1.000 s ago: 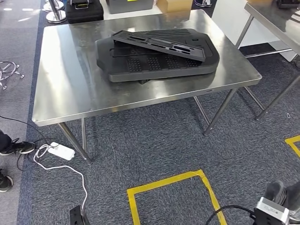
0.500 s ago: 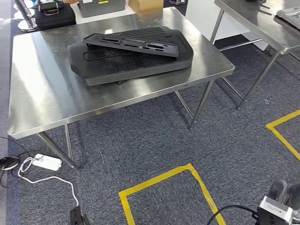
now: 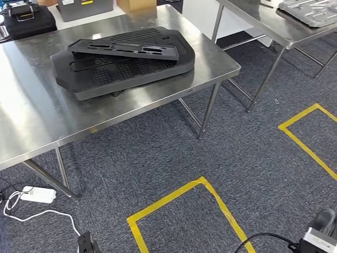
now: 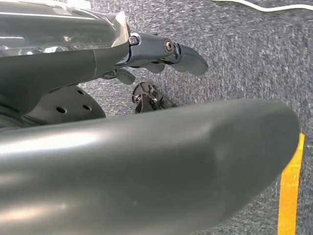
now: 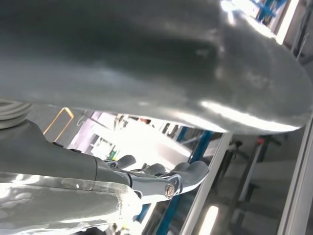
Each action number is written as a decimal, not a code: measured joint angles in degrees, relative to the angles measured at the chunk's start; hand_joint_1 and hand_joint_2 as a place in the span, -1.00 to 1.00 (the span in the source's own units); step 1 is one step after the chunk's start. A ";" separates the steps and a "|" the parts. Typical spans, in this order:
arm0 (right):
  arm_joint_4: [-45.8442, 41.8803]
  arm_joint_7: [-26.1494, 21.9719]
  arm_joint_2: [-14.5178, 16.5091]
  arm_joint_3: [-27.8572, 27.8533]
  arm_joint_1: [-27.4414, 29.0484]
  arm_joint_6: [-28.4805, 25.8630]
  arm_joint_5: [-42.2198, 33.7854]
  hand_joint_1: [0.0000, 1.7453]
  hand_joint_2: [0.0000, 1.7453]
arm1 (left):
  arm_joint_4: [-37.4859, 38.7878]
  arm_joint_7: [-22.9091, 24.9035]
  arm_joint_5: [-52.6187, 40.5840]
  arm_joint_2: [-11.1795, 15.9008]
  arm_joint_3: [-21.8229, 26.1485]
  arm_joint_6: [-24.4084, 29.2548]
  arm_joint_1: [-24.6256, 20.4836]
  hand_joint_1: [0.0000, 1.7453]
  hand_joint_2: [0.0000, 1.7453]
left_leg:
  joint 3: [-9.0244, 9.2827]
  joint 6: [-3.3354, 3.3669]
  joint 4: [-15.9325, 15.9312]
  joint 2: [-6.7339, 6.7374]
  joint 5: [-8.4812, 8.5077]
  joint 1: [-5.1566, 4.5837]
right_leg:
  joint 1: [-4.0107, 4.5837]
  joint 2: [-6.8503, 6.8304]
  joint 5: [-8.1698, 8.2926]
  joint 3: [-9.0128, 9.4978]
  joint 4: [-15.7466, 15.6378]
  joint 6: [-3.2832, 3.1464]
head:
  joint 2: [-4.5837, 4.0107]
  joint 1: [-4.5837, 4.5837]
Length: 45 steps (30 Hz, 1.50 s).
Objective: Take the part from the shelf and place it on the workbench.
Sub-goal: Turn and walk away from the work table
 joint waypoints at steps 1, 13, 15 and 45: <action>-0.15 -0.26 0.05 -0.34 0.23 0.00 -0.29 -1.00 -1.00 | 0.00 0.00 0.01 0.00 0.01 0.03 0.01 -1.00 -1.00 | 0.03 -0.27 -0.06 0.39 -0.06 -0.04 | 0.28 -0.10 -0.09 0.20 -0.73 -0.24 | 0.00 -0.02; -0.95 -1.23 1.41 -2.48 2.35 0.02 -1.44 -1.00 -1.00 | 0.00 -0.15 -0.05 0.15 0.48 0.58 0.39 -1.00 -1.00 | -4.55 -1.05 8.61 -5.38 -1.96 0.22 | 0.23 7.49 0.57 0.28 -1.31 -2.20 | 0.00 -0.16; -0.92 -1.31 1.57 -2.98 2.66 0.03 -1.64 -1.00 -1.00 | 0.00 -0.20 -0.05 0.18 0.63 0.62 0.44 -1.00 -1.00 | -2.03 -0.89 2.38 -7.76 0.52 0.51 | 0.22 8.88 0.33 -0.10 -0.71 -1.76 | 0.00 -0.13; 17.96 -9.31 7.45 -45.01 2.19 13.59 -8.56 -1.00 -1.00 | 0.00 -0.47 -0.05 0.20 2.16 1.79 1.31 -1.00 -1.00 | -2.29 -0.96 3.61 -6.97 0.12 0.56 | 0.33 8.18 -0.48 1.20 -1.01 -1.50 | 0.00 -0.12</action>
